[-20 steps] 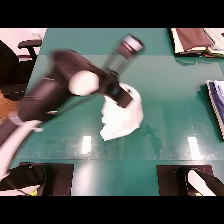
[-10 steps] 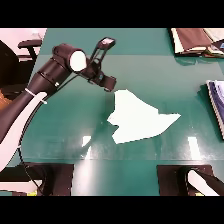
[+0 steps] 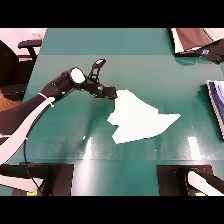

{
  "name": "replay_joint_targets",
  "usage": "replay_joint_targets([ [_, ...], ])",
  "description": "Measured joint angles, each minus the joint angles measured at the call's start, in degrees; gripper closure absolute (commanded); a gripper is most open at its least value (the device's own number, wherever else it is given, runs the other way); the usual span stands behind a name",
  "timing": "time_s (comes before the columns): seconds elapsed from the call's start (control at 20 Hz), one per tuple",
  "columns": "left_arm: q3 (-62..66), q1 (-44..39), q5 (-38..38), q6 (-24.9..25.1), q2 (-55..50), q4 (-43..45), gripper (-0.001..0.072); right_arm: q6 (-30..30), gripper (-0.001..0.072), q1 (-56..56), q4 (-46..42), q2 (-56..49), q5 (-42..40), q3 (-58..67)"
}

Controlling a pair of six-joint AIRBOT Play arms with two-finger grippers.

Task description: Fold the shirts.

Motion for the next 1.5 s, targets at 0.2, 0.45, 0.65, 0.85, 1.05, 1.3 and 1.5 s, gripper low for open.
replay_joint_targets([
  [0.2, 1.0, 0.2, 4.4, 2.4, -4.9, -5.6, 0.0089, 0.0, 0.0697, 0.1, 0.0, -0.3, 0.5, -1.7],
  [0.45, 2.2, 0.2, 6.9, 4.2, -7.5, -7.9, 0.0542, 0.0, 0.0697, 0.1, -0.5, -0.3, 0.8, -7.2],
  [0.65, 2.8, 0.2, 7.8, 5.9, -7.9, -8.5, 0.0682, 0.3, 0.0697, -0.5, -4.3, -0.3, 1.9, -14.4],
  [0.85, 3.1, 0.4, 7.9, 7.0, -7.8, -8.3, 0.0683, 2.2, 0.0659, -3.2, -8.4, -0.1, 2.5, -24.1],
  [1.05, 4.1, 0.9, 7.0, 7.4, -6.1, -4.3, 0.0682, 4.1, 0.0242, -6.8, -11.1, 0.0, 2.4, -35.2],
  [1.3, 5.5, 1.0, 5.8, 7.5, -4.0, -0.2, 0.0682, 6.5, 0.0246, -6.9, -11.4, 0.0, -4.3, -46.2],
  [1.5, 5.8, 1.1, 4.8, 7.6, -3.5, 0.7, 0.0682, 7.3, 0.0625, -2.6, -10.2, -2.8, -10.9, -48.6],
])
